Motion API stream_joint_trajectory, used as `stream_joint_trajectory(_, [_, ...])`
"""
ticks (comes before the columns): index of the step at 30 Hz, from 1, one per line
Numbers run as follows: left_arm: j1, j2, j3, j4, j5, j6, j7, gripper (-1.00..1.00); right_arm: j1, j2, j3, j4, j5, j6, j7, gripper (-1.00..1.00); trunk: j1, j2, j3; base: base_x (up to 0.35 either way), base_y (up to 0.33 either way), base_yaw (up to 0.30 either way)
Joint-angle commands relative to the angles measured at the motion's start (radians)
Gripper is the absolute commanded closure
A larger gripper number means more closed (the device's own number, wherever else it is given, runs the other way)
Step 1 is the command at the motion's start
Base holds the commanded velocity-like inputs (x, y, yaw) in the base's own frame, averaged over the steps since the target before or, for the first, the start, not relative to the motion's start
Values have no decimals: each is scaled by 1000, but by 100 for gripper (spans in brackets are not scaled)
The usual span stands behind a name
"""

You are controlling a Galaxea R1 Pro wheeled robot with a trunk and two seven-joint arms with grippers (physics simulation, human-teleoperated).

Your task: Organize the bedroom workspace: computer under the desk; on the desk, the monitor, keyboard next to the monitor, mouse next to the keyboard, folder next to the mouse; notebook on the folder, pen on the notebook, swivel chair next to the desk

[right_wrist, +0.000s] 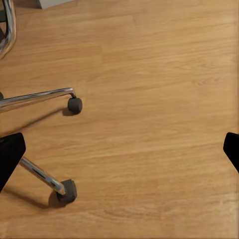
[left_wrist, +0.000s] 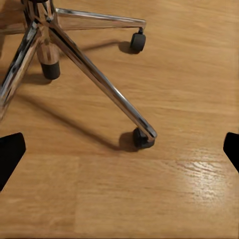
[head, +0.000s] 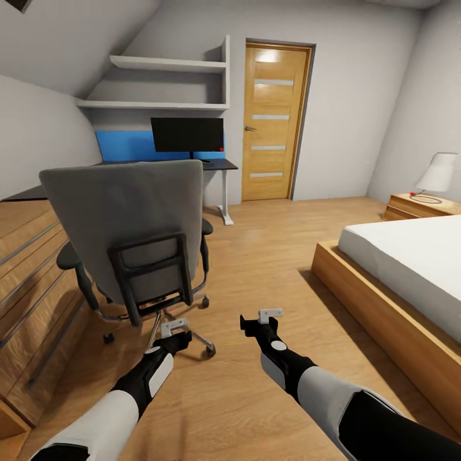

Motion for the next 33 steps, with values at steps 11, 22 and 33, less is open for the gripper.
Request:
stream_joint_trajectory(11, [0,46,-1,-1,12,5,13,-100,-1,0,11,0,-6,-3,-5,-100,0,0,-1,-9,-3,0])
stream_joint_trajectory(22, [0,98,4,87,23,5,14,-100,-1,0,11,0,-6,-2,-5,-100,0,0,-1,0,0,0])
stream_joint_trajectory(33, [0,144,6,178,59,0,11,-100,-1,0,9,0,-6,-3,-8,-100,0,0,-1,0,0,0])
